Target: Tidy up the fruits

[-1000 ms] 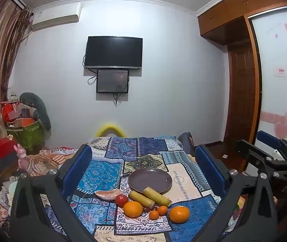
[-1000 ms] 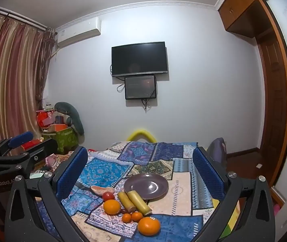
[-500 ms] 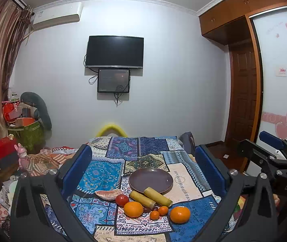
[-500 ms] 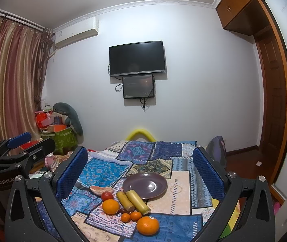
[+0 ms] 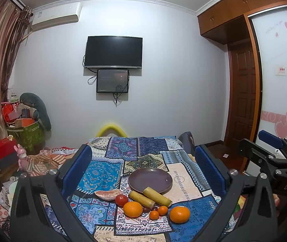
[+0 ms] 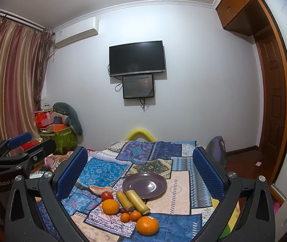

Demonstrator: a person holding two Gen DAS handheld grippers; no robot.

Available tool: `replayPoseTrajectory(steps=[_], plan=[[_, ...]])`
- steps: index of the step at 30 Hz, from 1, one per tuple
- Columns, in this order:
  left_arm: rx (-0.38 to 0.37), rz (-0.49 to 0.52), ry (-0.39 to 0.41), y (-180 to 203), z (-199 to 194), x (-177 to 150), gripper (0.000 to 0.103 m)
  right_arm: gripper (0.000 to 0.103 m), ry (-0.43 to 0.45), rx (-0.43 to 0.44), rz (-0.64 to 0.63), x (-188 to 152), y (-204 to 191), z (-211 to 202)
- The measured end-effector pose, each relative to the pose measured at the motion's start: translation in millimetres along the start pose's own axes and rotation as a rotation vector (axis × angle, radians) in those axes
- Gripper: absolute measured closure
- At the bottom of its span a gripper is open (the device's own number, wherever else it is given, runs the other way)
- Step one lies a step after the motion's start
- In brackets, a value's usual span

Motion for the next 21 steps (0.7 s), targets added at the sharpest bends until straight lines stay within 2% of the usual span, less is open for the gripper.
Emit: replayPoseTrajectory(steps=[21], plan=[[0.001,-0.002,-0.003,3.8,0.2,2.7,0.000,0.000,-0.003,0.001,0.000,0.3,0.1,-0.4]])
Point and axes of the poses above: each gripper's, at about its wrist camera, not at the fingertips, and z roughly the way its jaws point, y to its right, x to its top, the point moved 6 cm from there along z, roughly the way its jaws point, and after that the axes turned 6 degrees about -y, right-handed, at the moved point
